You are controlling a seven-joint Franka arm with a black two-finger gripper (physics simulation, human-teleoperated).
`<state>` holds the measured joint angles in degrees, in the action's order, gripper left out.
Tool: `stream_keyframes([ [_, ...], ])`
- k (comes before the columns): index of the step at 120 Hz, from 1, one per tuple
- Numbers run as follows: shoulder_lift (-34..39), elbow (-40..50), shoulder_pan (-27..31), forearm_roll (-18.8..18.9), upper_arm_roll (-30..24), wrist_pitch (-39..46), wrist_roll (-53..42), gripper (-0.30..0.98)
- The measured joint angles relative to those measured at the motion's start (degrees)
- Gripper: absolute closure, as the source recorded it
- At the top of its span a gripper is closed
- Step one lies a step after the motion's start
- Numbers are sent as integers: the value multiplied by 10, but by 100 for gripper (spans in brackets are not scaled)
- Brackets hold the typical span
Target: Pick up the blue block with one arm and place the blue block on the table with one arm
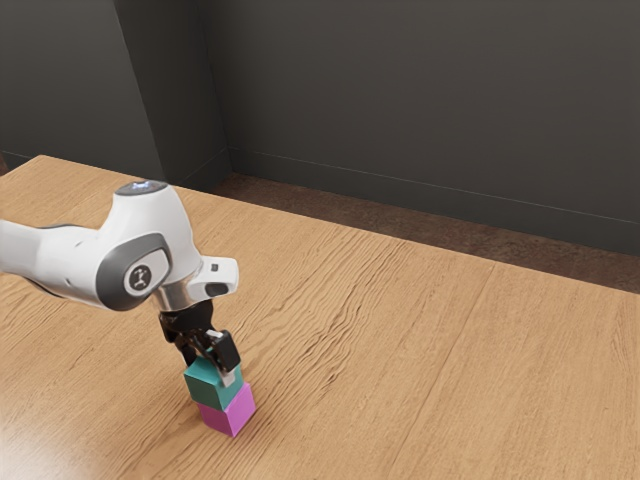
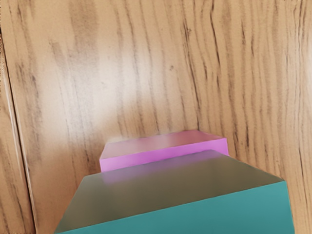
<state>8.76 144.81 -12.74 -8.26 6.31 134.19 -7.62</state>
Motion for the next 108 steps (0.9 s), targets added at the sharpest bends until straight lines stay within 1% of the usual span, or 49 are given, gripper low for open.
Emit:
stream_keyframes([
  [66,-23,-10,-1,4,-5,14,47,0],
  [108,-14,-4,-1,3,-16,8,68,0],
])
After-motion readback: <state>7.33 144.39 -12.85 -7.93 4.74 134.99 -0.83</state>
